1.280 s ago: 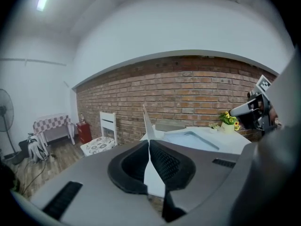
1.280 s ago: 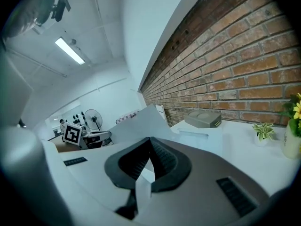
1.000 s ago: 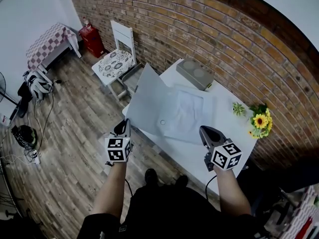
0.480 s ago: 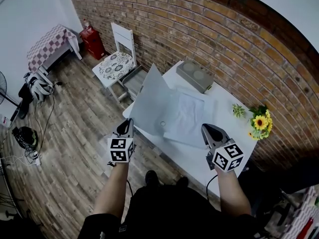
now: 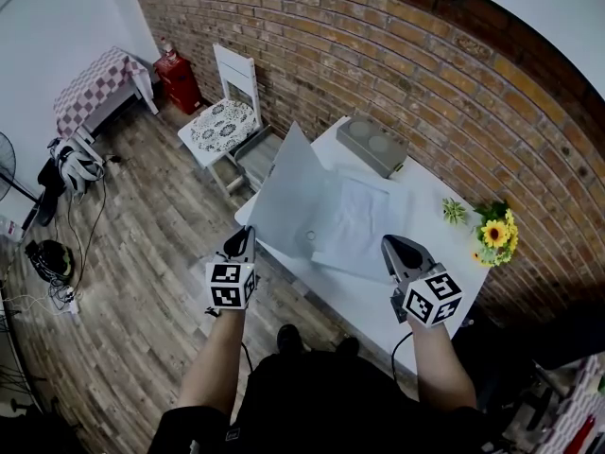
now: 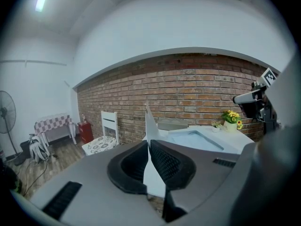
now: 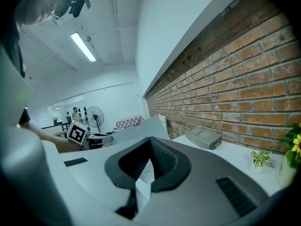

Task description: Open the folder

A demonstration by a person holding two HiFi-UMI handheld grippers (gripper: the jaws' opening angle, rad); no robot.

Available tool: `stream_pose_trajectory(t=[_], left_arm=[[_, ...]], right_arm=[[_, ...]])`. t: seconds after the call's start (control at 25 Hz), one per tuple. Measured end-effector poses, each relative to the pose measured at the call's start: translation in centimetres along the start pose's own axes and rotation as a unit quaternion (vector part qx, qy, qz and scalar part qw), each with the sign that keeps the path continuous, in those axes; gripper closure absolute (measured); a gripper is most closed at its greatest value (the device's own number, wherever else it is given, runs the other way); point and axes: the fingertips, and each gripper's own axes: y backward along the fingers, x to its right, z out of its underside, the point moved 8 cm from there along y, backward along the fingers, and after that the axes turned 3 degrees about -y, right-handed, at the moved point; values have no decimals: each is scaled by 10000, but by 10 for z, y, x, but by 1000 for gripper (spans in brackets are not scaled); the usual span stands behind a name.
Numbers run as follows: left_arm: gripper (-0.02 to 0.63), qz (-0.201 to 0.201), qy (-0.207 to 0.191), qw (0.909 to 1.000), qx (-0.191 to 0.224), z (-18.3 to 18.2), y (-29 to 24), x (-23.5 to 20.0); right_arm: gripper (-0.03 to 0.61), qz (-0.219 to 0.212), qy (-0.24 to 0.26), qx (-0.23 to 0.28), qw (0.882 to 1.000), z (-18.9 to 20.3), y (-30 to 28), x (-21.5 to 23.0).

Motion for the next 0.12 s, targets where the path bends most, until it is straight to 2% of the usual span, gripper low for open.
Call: stream_pose_trajectory(t=[0.12], left_arm=[[586,27,-19,10000,7,0,0,2]], right_arm=[[563,-8,3,4,10000,1,0,-1]])
